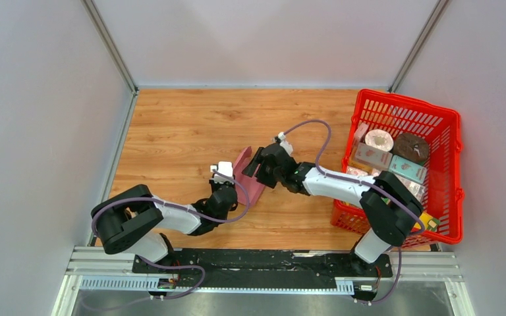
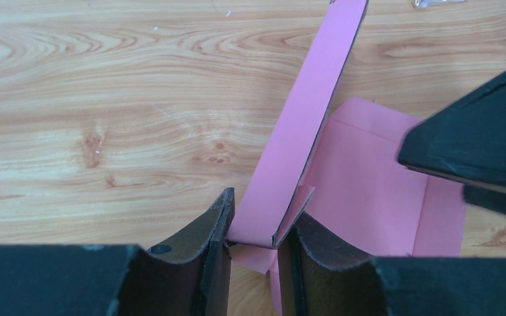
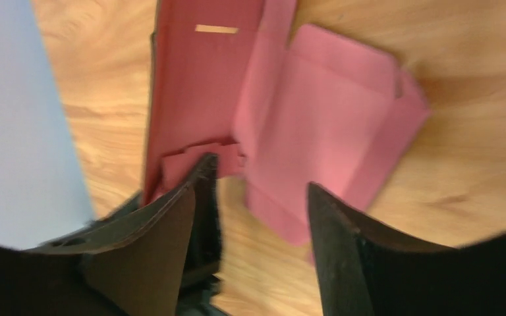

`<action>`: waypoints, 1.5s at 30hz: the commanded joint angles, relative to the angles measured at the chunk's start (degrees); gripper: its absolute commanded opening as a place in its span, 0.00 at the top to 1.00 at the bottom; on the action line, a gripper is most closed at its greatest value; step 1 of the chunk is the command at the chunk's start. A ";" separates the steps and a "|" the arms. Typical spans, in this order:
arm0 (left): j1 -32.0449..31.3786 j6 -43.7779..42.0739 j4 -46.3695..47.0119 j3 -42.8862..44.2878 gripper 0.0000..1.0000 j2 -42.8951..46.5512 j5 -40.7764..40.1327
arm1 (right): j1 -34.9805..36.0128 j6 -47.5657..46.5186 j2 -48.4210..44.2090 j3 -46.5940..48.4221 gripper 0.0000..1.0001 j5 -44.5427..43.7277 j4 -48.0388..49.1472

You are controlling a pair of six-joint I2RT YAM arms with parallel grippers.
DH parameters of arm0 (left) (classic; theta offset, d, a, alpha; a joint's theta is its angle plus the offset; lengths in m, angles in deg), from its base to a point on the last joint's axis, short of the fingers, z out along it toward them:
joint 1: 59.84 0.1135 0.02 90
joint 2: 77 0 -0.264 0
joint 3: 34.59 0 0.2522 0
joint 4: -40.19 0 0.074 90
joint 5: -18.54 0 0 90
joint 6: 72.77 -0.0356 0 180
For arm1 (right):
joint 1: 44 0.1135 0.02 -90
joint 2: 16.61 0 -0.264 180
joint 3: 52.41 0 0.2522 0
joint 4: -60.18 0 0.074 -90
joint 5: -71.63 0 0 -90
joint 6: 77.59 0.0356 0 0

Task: Fold the paper box

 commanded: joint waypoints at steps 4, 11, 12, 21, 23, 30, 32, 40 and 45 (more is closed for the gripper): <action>0.31 -8.72 6.39 -2.35 0.89 -1.27 3.88 | -11.89 -47.15 -2.16 11.28 0.27 22.44 -18.40; 0.31 -11.10 8.94 -3.67 0.88 -2.68 6.52 | -18.22 -42.84 7.85 30.53 0.30 28.26 -35.53; 0.22 -11.28 9.73 -3.58 0.88 -3.55 6.70 | -18.75 -39.58 8.56 30.90 0.33 30.01 -35.21; 0.31 -12.69 12.90 -3.67 0.87 -6.19 7.58 | -17.88 -21.80 17.17 33.81 0.43 38.29 -27.57; 0.31 -12.86 13.34 -3.84 0.87 -6.28 7.93 | -17.97 -19.87 17.88 33.28 0.44 38.21 -26.85; 0.31 -13.30 14.22 -3.49 0.87 -7.34 8.81 | -17.70 -16.79 18.85 32.05 0.45 37.76 -23.35; 0.31 -13.22 14.31 -3.58 0.87 -7.34 8.89 | -17.35 -16.08 18.50 32.05 0.47 36.71 -22.99; 0.39 -13.39 14.92 -4.02 0.87 -7.25 8.98 | -17.53 -8.54 20.61 29.68 0.71 34.69 -15.79; 0.31 -13.48 16.68 -4.72 0.87 -7.86 9.07 | -17.61 -4.92 20.87 27.56 0.83 34.24 -10.25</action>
